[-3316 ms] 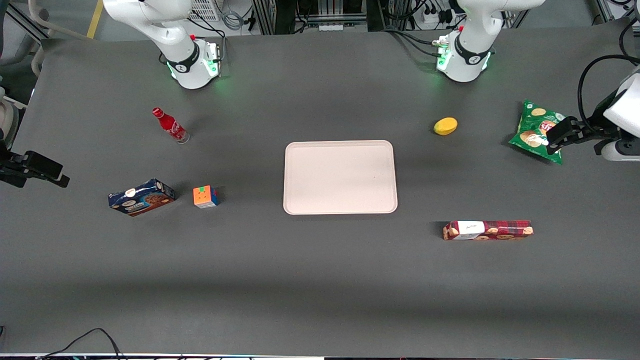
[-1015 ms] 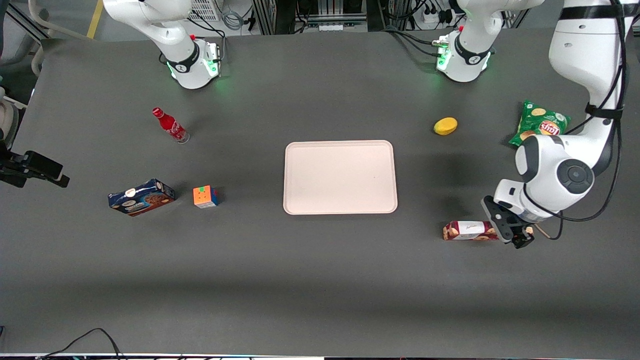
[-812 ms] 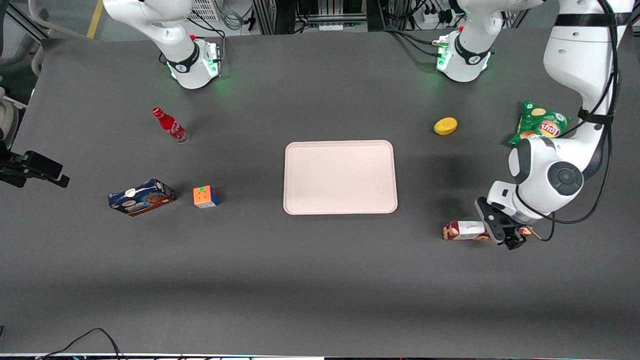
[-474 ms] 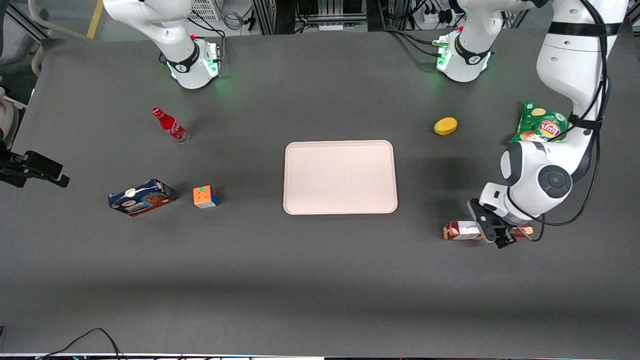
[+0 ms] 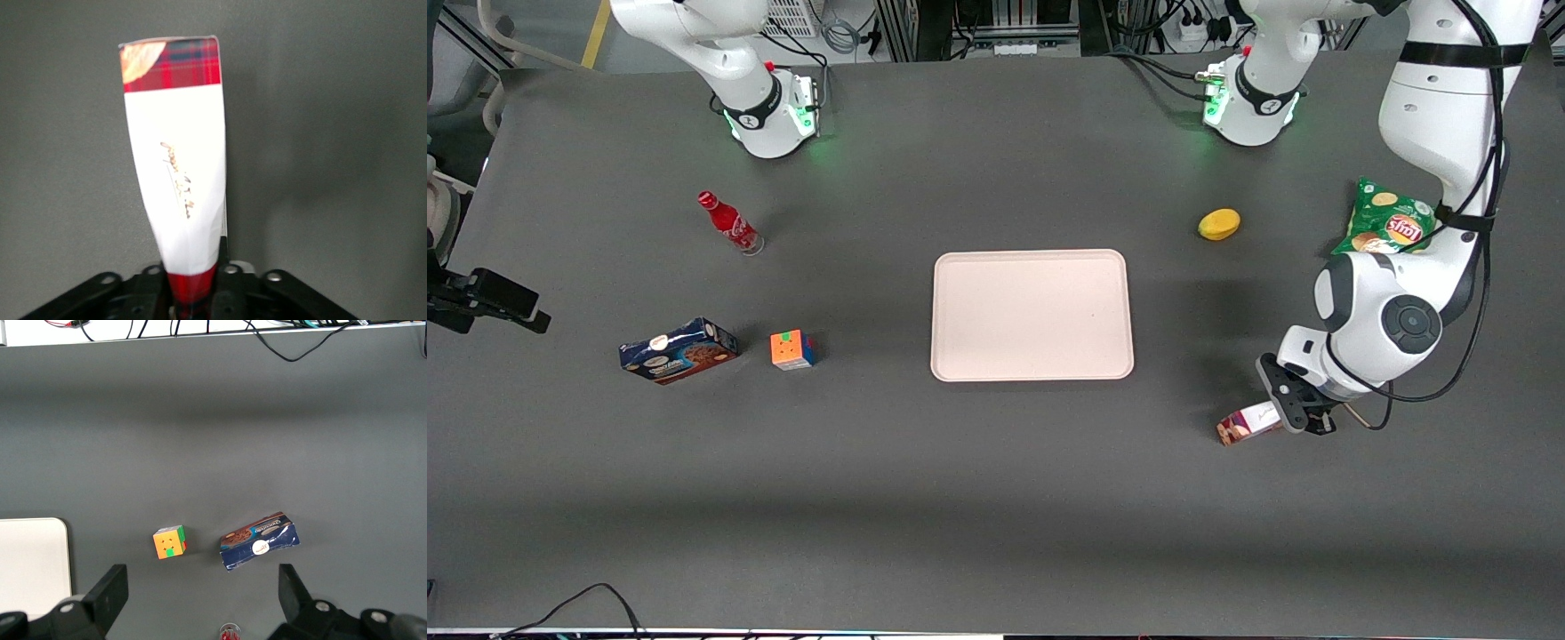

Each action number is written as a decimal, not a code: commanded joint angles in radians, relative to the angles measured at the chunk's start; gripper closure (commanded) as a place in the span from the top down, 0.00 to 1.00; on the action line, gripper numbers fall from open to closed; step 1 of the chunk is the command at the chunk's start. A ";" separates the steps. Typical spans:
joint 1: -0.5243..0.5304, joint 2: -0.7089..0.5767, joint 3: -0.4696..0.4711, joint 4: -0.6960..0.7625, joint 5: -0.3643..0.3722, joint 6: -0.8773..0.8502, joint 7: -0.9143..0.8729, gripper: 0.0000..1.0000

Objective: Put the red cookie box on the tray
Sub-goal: 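Close the left gripper on the cookie box end and tilt it upright, then carry the upright cookie box with the left gripper over the beige tray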

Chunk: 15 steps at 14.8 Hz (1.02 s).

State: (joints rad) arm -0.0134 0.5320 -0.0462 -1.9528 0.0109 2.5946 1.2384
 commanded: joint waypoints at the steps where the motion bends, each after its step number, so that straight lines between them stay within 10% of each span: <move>1: -0.010 -0.021 0.011 0.021 -0.032 -0.010 0.003 0.00; 15: -0.135 -0.500 0.006 0.150 -0.088 -0.668 -1.007 0.00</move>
State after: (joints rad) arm -0.0984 0.1237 -0.0465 -1.7977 -0.0685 2.0209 0.4376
